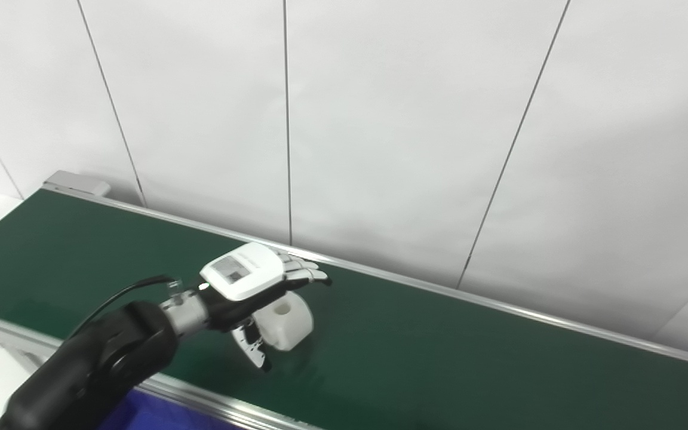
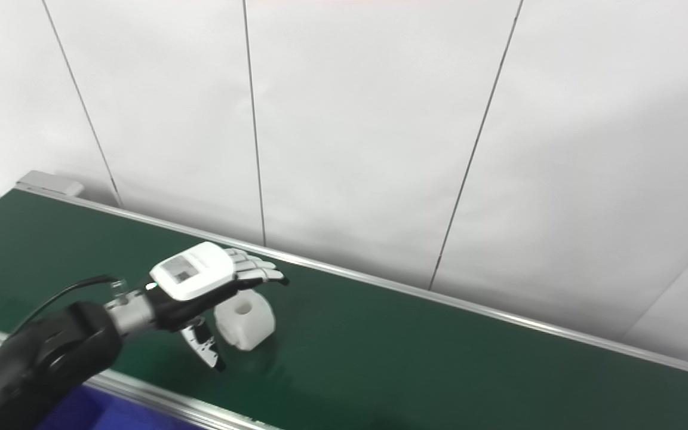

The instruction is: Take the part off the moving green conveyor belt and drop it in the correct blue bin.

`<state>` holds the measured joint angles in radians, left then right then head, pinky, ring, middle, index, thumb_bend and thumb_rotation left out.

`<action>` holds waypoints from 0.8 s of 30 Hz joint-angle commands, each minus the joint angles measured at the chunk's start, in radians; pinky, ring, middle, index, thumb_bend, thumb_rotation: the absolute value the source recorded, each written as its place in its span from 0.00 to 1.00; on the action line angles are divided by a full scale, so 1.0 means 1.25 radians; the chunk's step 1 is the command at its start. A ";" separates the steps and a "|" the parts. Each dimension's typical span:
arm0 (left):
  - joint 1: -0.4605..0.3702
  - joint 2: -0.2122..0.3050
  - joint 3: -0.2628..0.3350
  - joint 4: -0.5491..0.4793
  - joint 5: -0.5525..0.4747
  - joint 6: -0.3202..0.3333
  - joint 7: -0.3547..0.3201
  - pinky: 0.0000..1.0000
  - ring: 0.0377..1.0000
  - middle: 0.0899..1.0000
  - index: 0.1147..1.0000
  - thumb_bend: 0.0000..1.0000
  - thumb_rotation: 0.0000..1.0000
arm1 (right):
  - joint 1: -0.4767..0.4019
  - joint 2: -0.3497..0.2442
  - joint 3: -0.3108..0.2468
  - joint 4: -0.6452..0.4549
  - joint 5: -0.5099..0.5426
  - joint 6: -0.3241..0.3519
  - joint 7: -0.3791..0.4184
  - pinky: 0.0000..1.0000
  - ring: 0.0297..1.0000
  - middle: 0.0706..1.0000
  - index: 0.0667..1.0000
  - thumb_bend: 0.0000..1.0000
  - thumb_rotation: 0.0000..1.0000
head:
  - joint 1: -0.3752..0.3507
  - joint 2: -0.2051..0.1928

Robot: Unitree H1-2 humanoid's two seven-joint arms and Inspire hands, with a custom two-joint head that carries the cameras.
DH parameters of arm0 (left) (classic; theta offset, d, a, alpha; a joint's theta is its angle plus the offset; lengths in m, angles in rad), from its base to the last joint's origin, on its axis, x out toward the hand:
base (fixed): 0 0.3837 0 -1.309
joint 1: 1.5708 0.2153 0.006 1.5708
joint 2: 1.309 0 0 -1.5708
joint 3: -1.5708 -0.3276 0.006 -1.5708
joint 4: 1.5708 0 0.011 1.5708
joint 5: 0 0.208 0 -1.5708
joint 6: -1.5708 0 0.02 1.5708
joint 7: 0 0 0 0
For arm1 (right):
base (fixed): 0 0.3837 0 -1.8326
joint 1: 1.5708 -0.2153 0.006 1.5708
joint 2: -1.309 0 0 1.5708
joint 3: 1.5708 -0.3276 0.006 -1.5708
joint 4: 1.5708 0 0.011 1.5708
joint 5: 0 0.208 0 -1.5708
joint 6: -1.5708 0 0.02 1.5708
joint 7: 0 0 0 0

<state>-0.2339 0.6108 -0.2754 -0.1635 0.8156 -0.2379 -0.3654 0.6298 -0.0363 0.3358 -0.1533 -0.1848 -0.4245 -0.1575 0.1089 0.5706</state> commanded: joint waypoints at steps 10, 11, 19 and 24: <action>-0.152 -0.001 -0.122 0.213 0.113 -0.108 0.008 0.89 0.87 0.85 0.83 1.00 0.20 | 0.016 0.025 -0.008 -0.037 -0.014 -0.025 0.026 1.00 1.00 1.00 1.00 0.95 1.00 | -0.014 0.013; -0.156 -0.004 -0.128 0.226 0.118 -0.109 0.008 0.89 0.87 0.85 0.83 1.00 0.21 | 0.017 0.027 -0.009 -0.038 -0.016 -0.024 0.026 1.00 1.00 1.00 1.00 0.96 1.00 | -0.014 0.013; -0.167 -0.059 -0.167 0.351 0.153 -0.153 0.171 0.82 0.82 0.80 0.77 1.00 0.14 | 0.028 0.033 -0.008 -0.049 -0.037 -0.022 0.030 1.00 1.00 1.00 1.00 0.97 1.00 | -0.030 0.022; -0.191 -0.091 -0.218 0.445 0.150 -0.184 0.351 0.64 0.65 0.64 0.60 0.97 0.02 | 0.036 0.037 -0.006 -0.057 -0.035 -0.019 0.034 1.00 1.00 1.00 1.00 0.96 1.00 | -0.035 0.025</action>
<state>-0.4614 0.5050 -0.5215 0.3549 1.0011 -0.4586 -0.0019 0.6560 0.0009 0.3242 -0.1845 -0.2250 -0.4244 -0.1213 0.0645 0.6028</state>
